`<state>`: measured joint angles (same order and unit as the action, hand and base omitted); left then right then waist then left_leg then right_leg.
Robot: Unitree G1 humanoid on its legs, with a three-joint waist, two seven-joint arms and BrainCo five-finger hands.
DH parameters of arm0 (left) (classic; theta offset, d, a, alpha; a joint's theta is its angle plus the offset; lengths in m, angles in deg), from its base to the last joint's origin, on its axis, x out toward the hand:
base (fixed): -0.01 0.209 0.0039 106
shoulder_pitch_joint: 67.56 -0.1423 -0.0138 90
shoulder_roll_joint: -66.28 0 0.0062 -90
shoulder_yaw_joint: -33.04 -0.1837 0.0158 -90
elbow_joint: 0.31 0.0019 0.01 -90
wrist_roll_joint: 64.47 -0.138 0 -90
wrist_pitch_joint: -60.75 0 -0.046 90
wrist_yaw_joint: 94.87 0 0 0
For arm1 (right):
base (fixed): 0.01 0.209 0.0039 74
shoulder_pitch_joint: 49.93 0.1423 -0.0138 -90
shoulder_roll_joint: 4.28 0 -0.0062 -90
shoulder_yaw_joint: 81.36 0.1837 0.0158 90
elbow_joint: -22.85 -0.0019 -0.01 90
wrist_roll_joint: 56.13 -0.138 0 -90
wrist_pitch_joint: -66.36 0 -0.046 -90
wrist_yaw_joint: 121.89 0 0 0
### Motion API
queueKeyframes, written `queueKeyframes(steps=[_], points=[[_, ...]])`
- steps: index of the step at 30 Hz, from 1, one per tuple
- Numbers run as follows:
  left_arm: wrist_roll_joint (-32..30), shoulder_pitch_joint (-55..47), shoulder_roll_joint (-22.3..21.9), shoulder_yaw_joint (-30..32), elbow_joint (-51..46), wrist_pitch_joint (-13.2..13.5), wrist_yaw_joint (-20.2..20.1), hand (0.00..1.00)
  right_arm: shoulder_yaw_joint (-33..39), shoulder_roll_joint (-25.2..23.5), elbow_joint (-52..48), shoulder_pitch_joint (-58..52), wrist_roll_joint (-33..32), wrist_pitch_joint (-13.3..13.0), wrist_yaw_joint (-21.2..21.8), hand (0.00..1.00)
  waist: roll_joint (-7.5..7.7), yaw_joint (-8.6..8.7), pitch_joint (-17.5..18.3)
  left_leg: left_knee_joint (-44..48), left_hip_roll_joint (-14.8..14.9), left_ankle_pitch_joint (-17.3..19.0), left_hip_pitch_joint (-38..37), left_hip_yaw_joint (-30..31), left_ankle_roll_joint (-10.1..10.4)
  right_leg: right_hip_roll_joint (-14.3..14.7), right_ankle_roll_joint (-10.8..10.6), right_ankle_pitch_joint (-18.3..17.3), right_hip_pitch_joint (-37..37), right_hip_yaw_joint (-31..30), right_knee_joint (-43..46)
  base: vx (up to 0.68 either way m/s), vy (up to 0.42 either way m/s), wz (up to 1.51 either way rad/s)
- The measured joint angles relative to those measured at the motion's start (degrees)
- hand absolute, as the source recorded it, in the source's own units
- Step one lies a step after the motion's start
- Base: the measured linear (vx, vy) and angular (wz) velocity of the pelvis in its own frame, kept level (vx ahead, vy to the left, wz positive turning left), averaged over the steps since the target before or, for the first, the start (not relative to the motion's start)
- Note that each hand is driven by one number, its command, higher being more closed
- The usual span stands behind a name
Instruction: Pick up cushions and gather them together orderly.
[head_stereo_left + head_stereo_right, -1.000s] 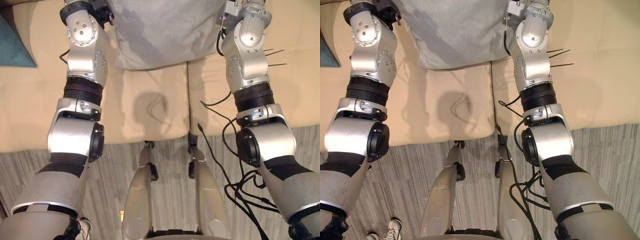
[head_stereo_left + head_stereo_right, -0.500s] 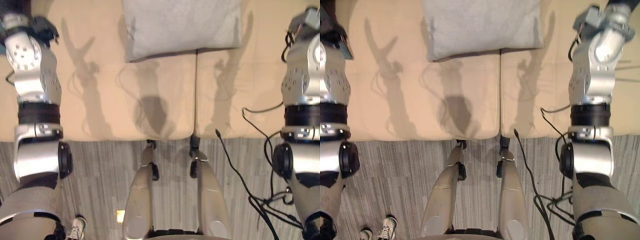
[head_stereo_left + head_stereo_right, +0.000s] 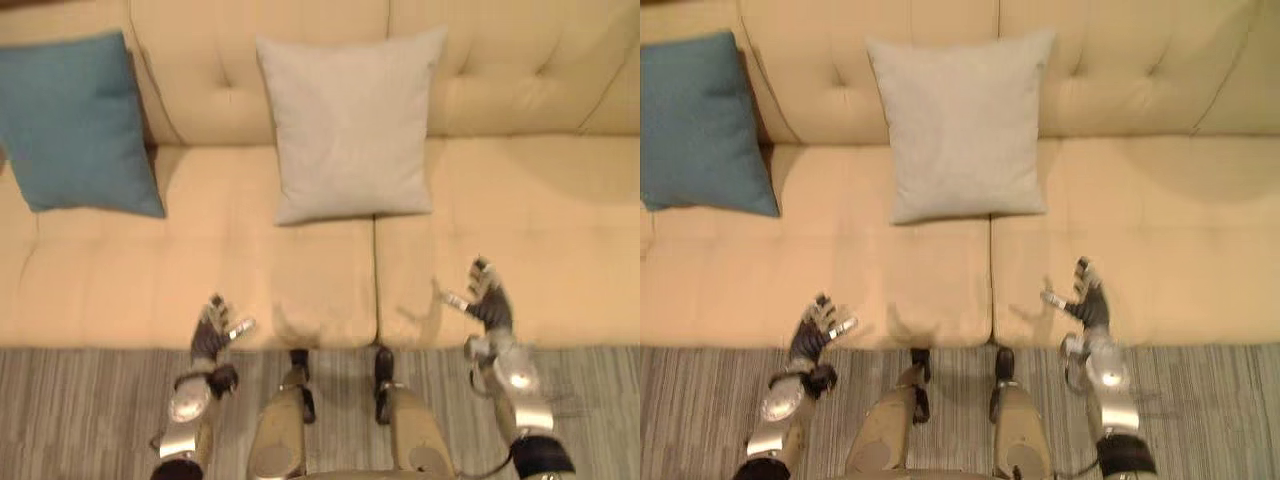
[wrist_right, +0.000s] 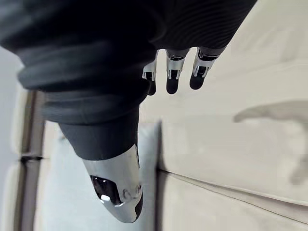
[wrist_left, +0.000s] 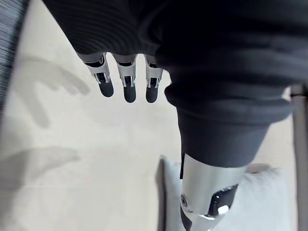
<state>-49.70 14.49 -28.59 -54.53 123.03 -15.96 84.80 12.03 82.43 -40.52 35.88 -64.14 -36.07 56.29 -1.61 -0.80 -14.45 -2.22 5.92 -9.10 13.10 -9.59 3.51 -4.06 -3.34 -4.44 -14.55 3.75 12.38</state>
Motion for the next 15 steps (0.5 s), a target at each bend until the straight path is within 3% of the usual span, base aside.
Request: queueKeyframes(steps=[5, 12, 14, 15], points=[[-8.5, -5.0, -0.4, 1.1, 8.3, -1.2, -1.0, 0.0, -0.7, -0.5, 11.1, -6.2, 6.7, 1.8, 2.9, 0.0, 0.52, 0.3, 3.8, -3.2, -0.7, 0.0, -6.9, -0.2, -0.1, -0.2, -0.9, 0.4, 6.8, -0.5, -4.5, 0.07, 0.026, -0.06], [-9.4, -5.8, -0.1, 2.8, 9.8, -1.6, -1.0, 0.0, -0.4, -0.8, 13.4, -6.0, 8.4, 1.9, 3.3, 0.0, 2.0, 0.03, 4.3, -2.5, -0.9, 0.4, -7.1, -3.9, -0.4, -0.2, -1.8, 3.0, 6.0, -4.5, -5.1, 0.0, 0.025, -0.27], [-9.2, -5.2, -0.4, 2.8, 7.3, -1.6, -0.9, 0.0, -0.3, -1.3, 12.9, -5.4, 8.3, 1.9, 3.2, 0.0, 1.94, 0.2, 4.4, 4.7, 0.8, 2.7, -1.2, -4.6, -2.7, -0.4, -5.1, 5.2, 2.6, -5.7, -3.5, -0.08, 0.013, -0.16], [-9.1, -5.1, -0.8, 3.0, 6.4, -1.5, -0.8, 0.0, -0.3, -1.4, 12.9, -5.1, 8.1, 1.9, 3.2, 0.0, 1.34, -0.11, 4.1, 5.2, 1.7, 3.4, -0.5, -4.8, -3.3, -0.2, -4.7, 3.4, 1.4, -5.8, 1.0, -0.13, -0.017, 0.0]])
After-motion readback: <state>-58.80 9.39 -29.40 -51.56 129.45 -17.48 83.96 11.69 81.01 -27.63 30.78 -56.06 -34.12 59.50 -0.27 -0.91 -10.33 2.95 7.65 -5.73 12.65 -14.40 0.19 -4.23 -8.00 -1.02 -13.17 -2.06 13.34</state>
